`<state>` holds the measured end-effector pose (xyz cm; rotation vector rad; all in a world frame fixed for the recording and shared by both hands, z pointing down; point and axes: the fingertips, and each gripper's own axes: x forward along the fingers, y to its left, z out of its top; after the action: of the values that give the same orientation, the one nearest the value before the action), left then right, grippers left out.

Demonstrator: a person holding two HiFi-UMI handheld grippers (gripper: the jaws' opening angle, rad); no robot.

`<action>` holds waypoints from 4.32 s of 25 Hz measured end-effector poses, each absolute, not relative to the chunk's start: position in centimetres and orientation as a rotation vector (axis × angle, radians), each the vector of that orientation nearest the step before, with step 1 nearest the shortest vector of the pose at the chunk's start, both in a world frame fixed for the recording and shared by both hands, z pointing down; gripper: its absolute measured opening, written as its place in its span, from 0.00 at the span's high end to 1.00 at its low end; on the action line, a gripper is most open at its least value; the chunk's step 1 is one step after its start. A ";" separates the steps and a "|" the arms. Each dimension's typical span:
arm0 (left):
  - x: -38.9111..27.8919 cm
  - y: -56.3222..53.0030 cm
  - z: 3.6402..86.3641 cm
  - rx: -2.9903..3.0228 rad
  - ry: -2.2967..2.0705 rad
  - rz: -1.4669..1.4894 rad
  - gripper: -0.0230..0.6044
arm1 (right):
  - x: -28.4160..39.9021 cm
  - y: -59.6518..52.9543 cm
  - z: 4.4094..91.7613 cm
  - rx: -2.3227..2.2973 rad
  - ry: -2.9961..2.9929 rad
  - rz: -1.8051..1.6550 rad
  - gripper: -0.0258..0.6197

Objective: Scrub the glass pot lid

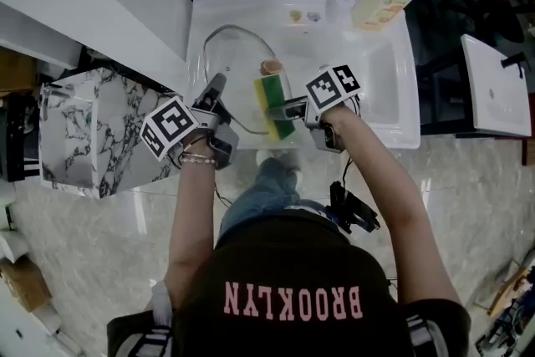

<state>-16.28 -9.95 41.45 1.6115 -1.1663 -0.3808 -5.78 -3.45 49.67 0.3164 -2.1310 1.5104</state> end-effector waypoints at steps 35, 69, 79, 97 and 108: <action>-17.1 -10.5 41.9 1.595 -1.107 -0.312 0.93 | 0.5 -17.7 50.2 0.486 -2.280 0.782 0.53; -15.5 -9.9 41.6 1.604 -1.119 -0.280 0.93 | -13.9 -12.1 42.8 -0.044 -2.254 0.426 0.53; -15.8 -9.7 42.1 1.586 -1.107 -0.274 0.93 | -14.3 -13.1 44.1 -0.126 -2.176 0.501 0.53; -16.0 -9.8 42.8 1.588 -1.068 -0.277 0.93 | -13.3 -18.4 47.9 -0.006 -2.044 1.094 0.53; -17.0 -9.7 43.2 1.571 -1.072 -0.293 0.92 | -11.8 -20.6 51.3 0.147 -1.973 1.299 0.53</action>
<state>-16.96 -9.65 43.18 1.5705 -1.0716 -0.2927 -11.79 -20.62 51.26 0.1466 -1.9733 1.2987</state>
